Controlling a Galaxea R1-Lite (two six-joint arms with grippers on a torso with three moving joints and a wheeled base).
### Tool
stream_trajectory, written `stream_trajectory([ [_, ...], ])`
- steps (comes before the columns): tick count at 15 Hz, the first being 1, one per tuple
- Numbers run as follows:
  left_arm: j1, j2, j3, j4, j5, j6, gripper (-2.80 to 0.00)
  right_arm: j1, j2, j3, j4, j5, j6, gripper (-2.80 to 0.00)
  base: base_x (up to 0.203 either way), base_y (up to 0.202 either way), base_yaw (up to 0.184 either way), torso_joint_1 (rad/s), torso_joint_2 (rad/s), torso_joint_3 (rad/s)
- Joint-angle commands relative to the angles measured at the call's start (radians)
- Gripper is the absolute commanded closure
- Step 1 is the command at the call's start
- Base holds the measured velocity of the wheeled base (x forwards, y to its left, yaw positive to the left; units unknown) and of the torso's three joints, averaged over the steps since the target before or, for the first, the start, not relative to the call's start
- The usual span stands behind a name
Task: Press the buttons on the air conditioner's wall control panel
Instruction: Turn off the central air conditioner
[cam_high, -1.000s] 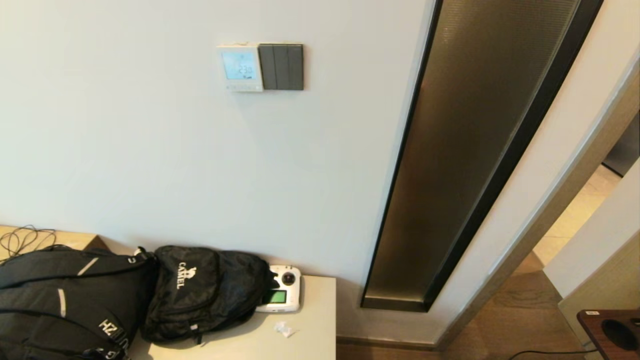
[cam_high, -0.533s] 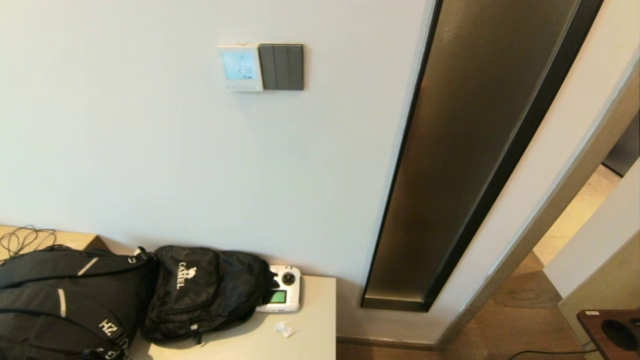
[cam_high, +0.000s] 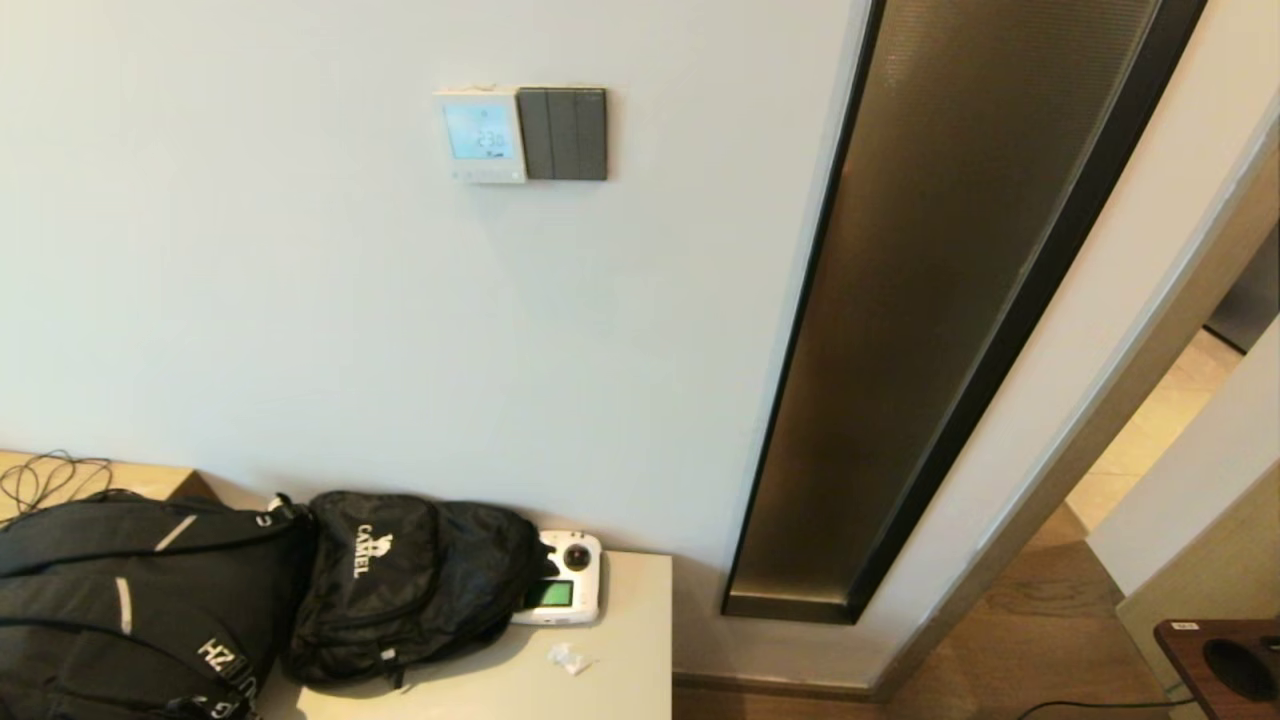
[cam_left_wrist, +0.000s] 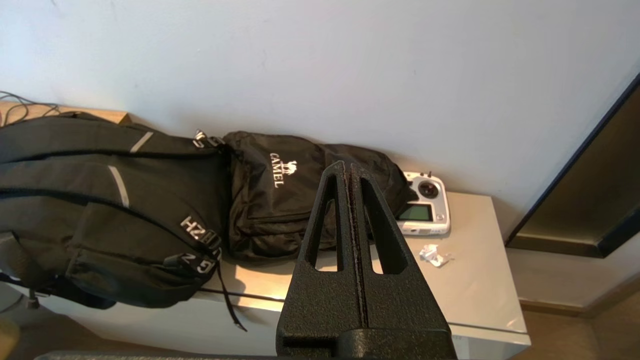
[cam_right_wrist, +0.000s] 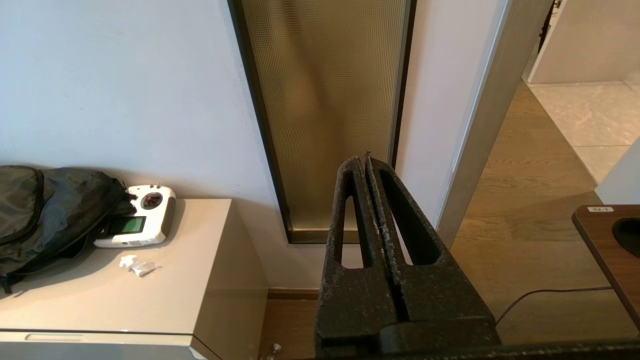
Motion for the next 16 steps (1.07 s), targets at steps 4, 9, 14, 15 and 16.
stream_trajectory([
  [4,0.0,0.0,0.0,0.0,0.0,-0.001,0.0,0.0,0.001,0.0,0.0,0.0,-0.001,0.0,0.0,0.0,0.0,0.0,0.0,0.0],
  [9,0.0,0.0,0.003,-0.009,0.001,-0.002,0.0,0.0,0.001,0.0,0.0,0.0,0.001,0.0,0.0,0.0,0.0,0.0,0.0,0.0],
  [14,-0.001,0.0,0.003,-0.011,0.001,-0.004,0.0,0.0,0.001,0.0,0.0,0.0,0.0,0.0,0.0,0.0,0.0,0.0,0.0,0.0],
  [15,-0.001,0.0,0.003,-0.011,0.001,-0.004,0.0,-0.001,0.001,0.0,0.0,0.0,-0.001,0.0,0.0,0.0,0.0,0.0,0.0,0.0],
  [16,-0.001,0.0,0.003,-0.011,0.001,-0.004,0.0,-0.001,0.001,0.0,0.0,0.0,0.0,0.0,0.0,0.0,0.0,0.0,0.0,0.0],
])
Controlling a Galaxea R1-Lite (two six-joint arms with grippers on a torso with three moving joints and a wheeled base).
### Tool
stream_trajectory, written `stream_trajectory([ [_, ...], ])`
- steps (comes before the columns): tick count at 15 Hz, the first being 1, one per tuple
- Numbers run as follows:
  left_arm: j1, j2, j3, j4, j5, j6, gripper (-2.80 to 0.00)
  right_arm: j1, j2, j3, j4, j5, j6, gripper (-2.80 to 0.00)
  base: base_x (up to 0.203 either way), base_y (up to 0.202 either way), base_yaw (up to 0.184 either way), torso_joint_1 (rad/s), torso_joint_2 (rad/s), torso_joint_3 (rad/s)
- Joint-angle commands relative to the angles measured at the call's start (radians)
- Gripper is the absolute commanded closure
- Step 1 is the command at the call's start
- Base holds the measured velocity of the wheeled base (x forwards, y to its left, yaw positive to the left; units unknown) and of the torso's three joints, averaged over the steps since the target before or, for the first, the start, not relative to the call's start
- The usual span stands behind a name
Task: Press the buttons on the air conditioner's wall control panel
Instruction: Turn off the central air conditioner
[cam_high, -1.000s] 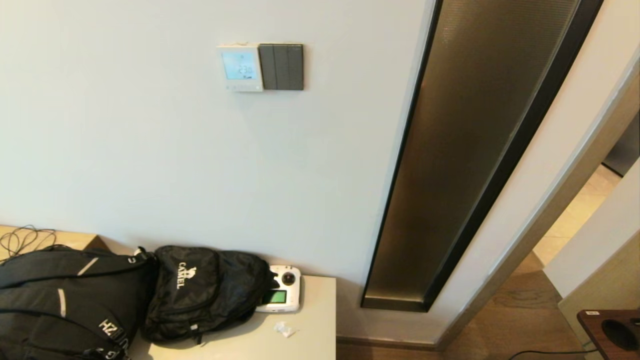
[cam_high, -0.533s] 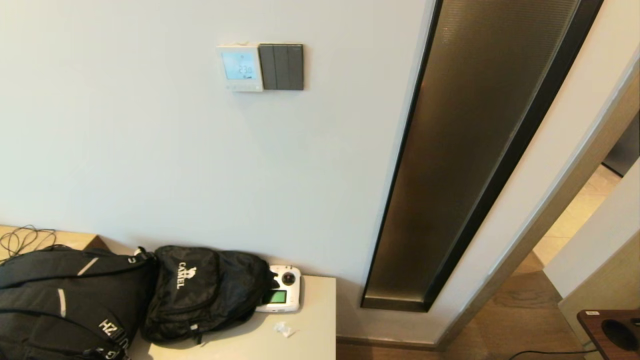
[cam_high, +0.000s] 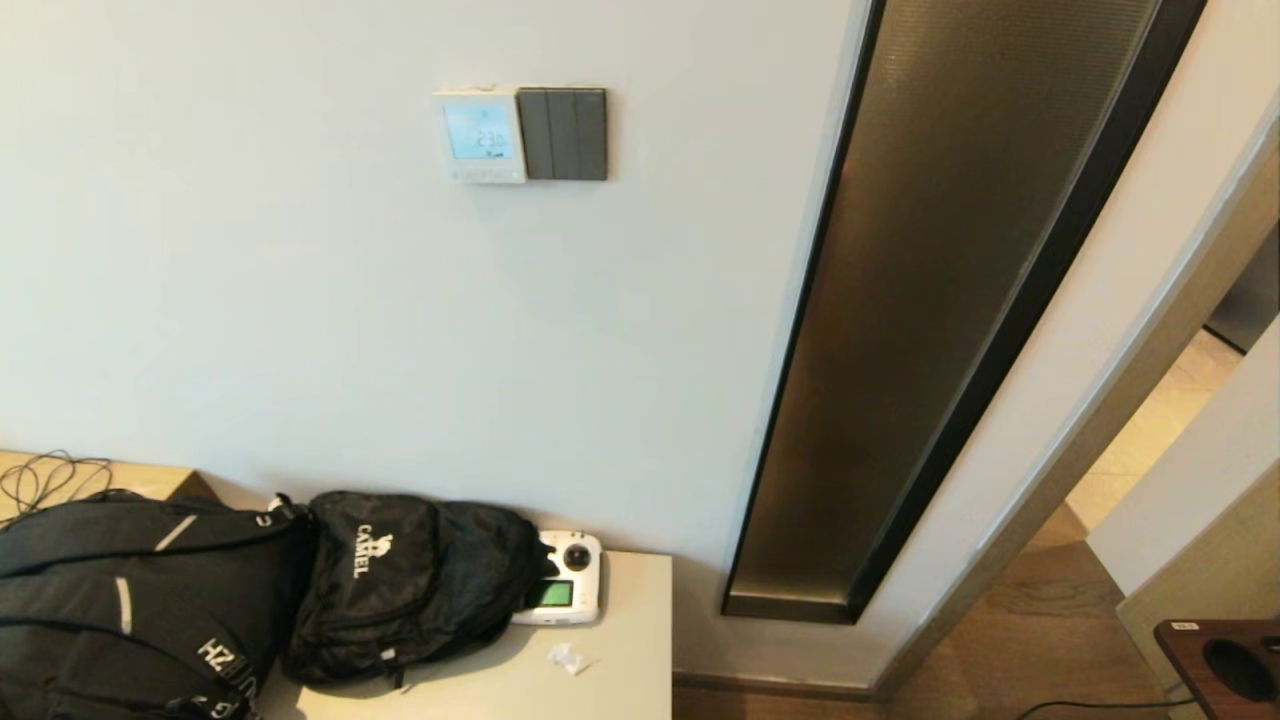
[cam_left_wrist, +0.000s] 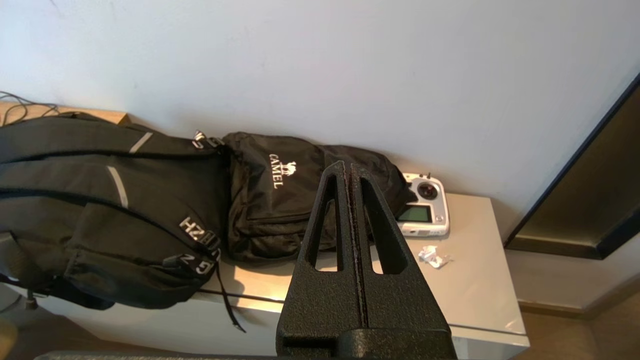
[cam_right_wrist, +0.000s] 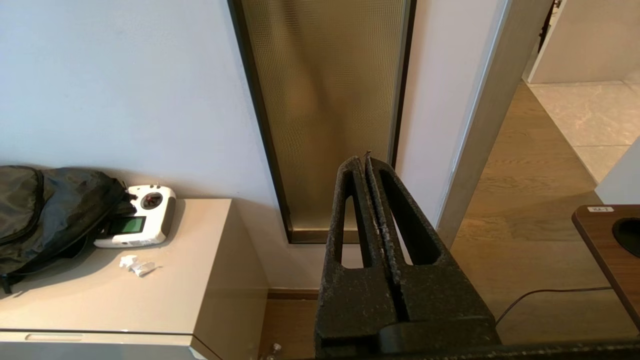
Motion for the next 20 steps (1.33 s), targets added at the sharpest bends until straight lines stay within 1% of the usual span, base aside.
stream_trajectory([
  [1,0.002,0.0,0.0,-0.001,0.0,0.0,0.0,0.0,0.001,0.0,0.0,0.0,-0.001,0.0,0.0,0.0,0.0,0.0,0.0,0.0],
  [7,0.002,-0.002,-0.003,0.001,0.0,0.005,0.0,0.001,0.001,0.0,0.0,0.0,0.0,0.0,0.0,0.0,0.0,0.0,0.0,0.0],
  [8,0.002,-0.002,-0.031,0.002,0.002,-0.001,0.0,0.001,0.001,0.0,0.0,0.0,0.0,0.0,0.0,0.0,0.0,0.0,0.0,0.0],
  [10,0.002,0.012,-0.124,0.026,0.001,-0.009,0.0,0.001,0.001,0.0,0.0,0.0,-0.001,0.0,0.0,0.0,0.0,0.0,0.0,0.0],
  [13,0.002,0.138,-0.245,0.039,-0.012,-0.009,0.0,0.001,0.001,0.0,0.0,0.0,0.0,0.0,0.0,0.0,0.0,0.0,0.0,0.0],
  [14,0.002,0.195,-0.298,0.039,-0.028,-0.009,0.0,0.0,0.001,0.0,0.0,0.0,0.0,0.0,0.0,0.0,0.0,0.0,0.0,0.0],
  [16,0.002,0.325,-0.381,0.022,-0.082,-0.016,0.0,0.001,0.001,0.0,0.0,0.0,-0.001,0.0,0.0,0.0,0.0,0.0,0.0,0.0],
  [20,0.002,0.586,-0.5,-0.133,-0.137,-0.068,0.0,0.001,0.001,0.0,0.0,0.0,-0.001,0.0,0.0,0.0,0.0,0.0,0.0,0.0],
])
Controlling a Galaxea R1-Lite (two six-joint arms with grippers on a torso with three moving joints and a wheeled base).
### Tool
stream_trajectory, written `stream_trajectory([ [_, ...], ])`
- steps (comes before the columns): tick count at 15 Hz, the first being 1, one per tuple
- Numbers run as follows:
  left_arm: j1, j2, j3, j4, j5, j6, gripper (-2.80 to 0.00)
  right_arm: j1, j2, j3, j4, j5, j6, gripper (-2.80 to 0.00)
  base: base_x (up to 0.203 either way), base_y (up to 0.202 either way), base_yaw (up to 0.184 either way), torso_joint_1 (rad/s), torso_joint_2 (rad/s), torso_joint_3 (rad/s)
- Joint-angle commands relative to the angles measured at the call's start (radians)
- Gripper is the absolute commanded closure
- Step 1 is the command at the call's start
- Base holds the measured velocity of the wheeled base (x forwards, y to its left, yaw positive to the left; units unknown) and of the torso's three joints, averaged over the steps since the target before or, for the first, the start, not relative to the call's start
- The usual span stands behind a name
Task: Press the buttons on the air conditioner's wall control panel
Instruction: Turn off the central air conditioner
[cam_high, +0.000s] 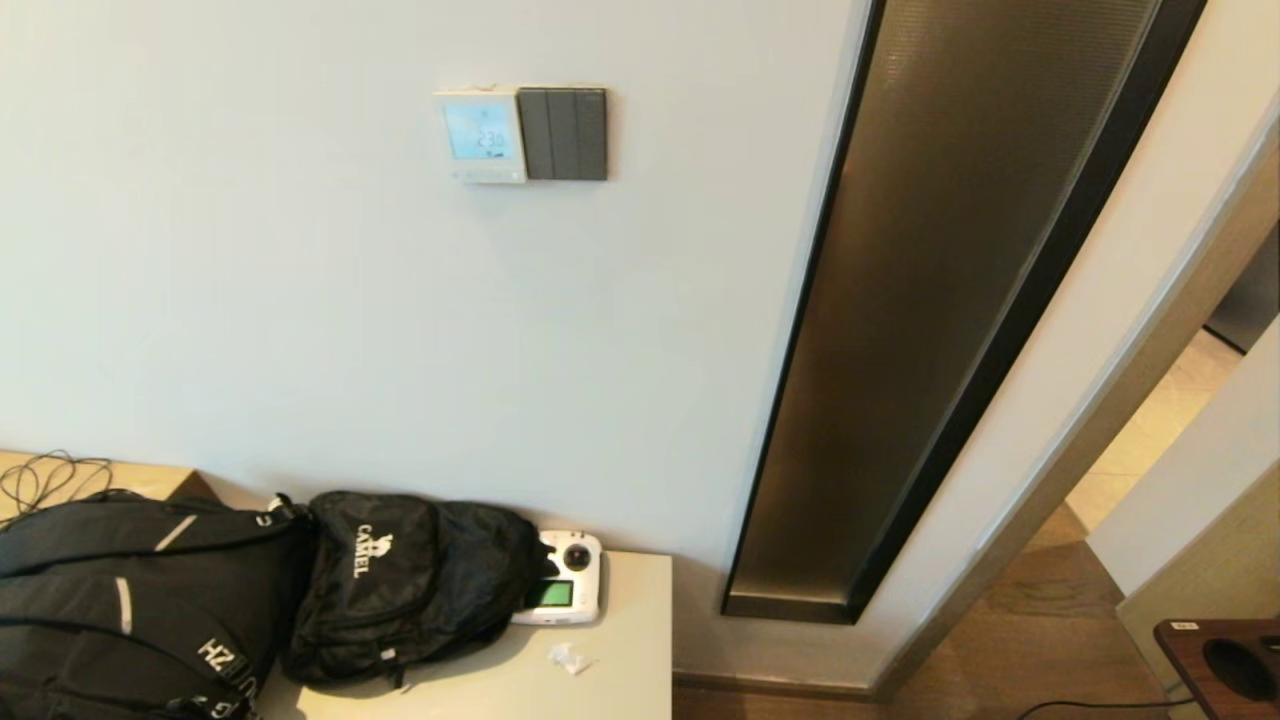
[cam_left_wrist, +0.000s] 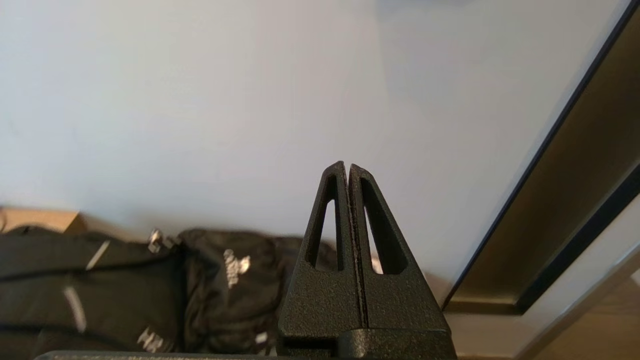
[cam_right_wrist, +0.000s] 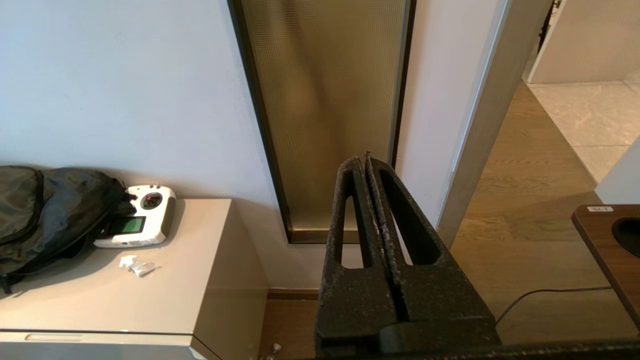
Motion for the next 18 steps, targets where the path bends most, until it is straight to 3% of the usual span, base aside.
stream_trajectory([
  [1,0.0,0.187,-0.072,-0.035,-0.019,-0.008,0.0,0.001,0.001,0.0,0.0,0.0,-0.001,0.0,0.0,0.0,0.0,0.0,0.0,0.0],
  [6,-0.026,0.422,-0.224,-0.1,-0.049,-0.017,0.0,0.0,0.001,0.0,0.0,0.0,-0.001,0.0,0.0,0.0,0.0,0.0,0.0,0.0],
  [13,-0.096,0.622,-0.311,-0.147,-0.045,-0.016,0.0,0.001,0.001,0.0,0.0,0.0,0.0,0.0,0.0,0.0,0.0,0.0,0.0,0.0],
  [18,-0.247,0.804,-0.449,-0.154,0.063,-0.009,0.0,0.0,0.001,0.0,0.0,0.0,-0.001,0.0,0.0,0.0,0.0,0.0,0.0,0.0],
])
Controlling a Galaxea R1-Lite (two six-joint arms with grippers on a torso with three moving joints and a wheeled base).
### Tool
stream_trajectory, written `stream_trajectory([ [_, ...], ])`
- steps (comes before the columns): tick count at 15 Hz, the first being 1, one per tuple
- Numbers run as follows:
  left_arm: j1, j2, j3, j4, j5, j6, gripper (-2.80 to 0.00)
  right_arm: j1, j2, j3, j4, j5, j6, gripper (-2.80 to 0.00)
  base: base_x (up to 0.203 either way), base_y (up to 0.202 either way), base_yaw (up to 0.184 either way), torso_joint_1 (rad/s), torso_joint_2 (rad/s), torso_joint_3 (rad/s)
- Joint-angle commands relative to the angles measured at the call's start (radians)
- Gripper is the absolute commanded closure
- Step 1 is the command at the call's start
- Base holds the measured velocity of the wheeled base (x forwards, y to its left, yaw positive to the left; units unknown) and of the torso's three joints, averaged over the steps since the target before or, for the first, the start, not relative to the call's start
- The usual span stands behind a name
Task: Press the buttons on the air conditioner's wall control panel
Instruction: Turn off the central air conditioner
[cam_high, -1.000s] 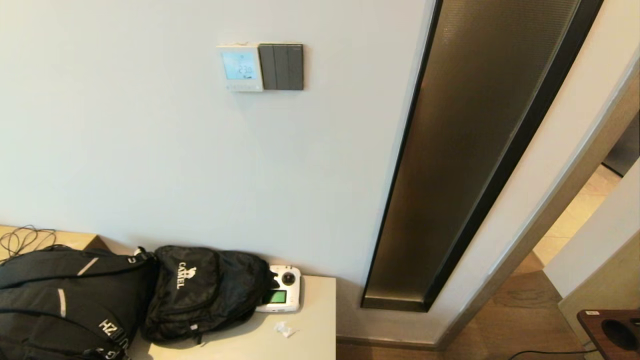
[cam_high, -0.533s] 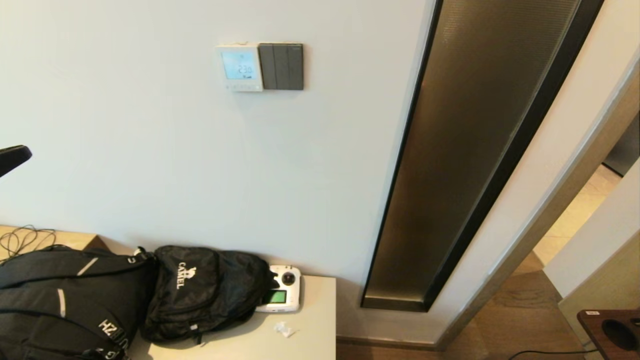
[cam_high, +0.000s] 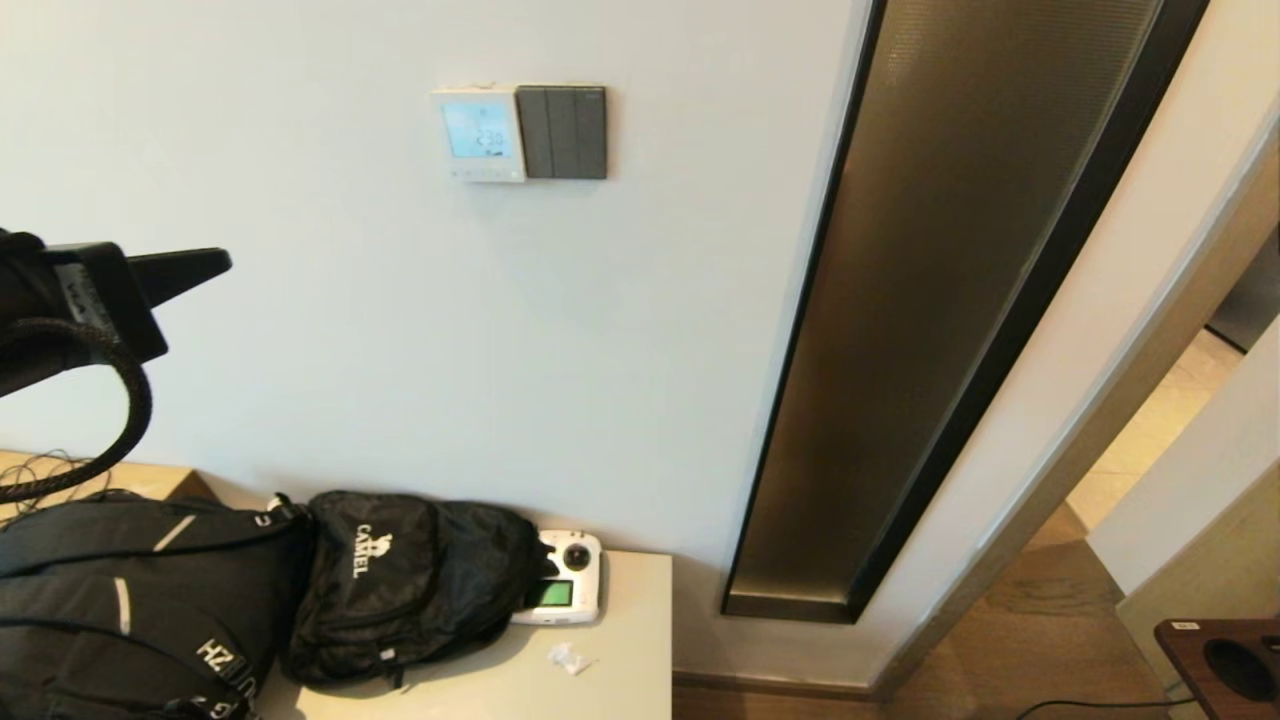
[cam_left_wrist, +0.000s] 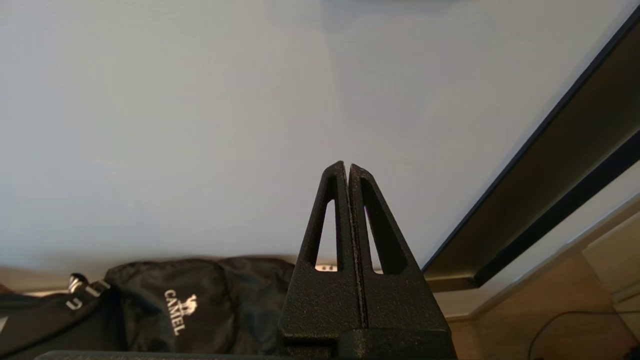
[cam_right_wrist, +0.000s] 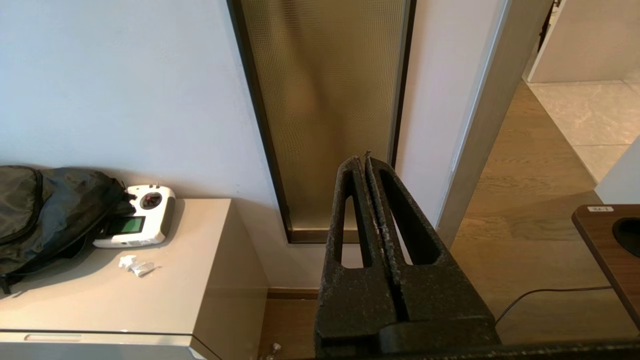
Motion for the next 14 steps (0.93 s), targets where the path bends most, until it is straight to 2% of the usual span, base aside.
stream_trajectory([
  [1,-0.042,0.122,-0.071,-0.003,0.01,-0.001,0.0,0.0,0.001,0.0,0.0,0.001,-0.001,0.0,0.0,0.0,0.0,0.0,0.0,0.0],
  [6,-0.145,0.313,-0.305,-0.002,0.043,-0.001,0.0,0.0,0.001,0.0,0.0,0.0,0.0,0.0,0.0,0.0,0.0,0.0,0.0,0.0],
  [14,-0.206,0.57,-0.538,-0.004,0.039,-0.002,0.0,-0.001,0.001,0.0,0.0,-0.001,-0.001,0.0,0.0,0.0,0.0,0.0,0.0,0.0],
])
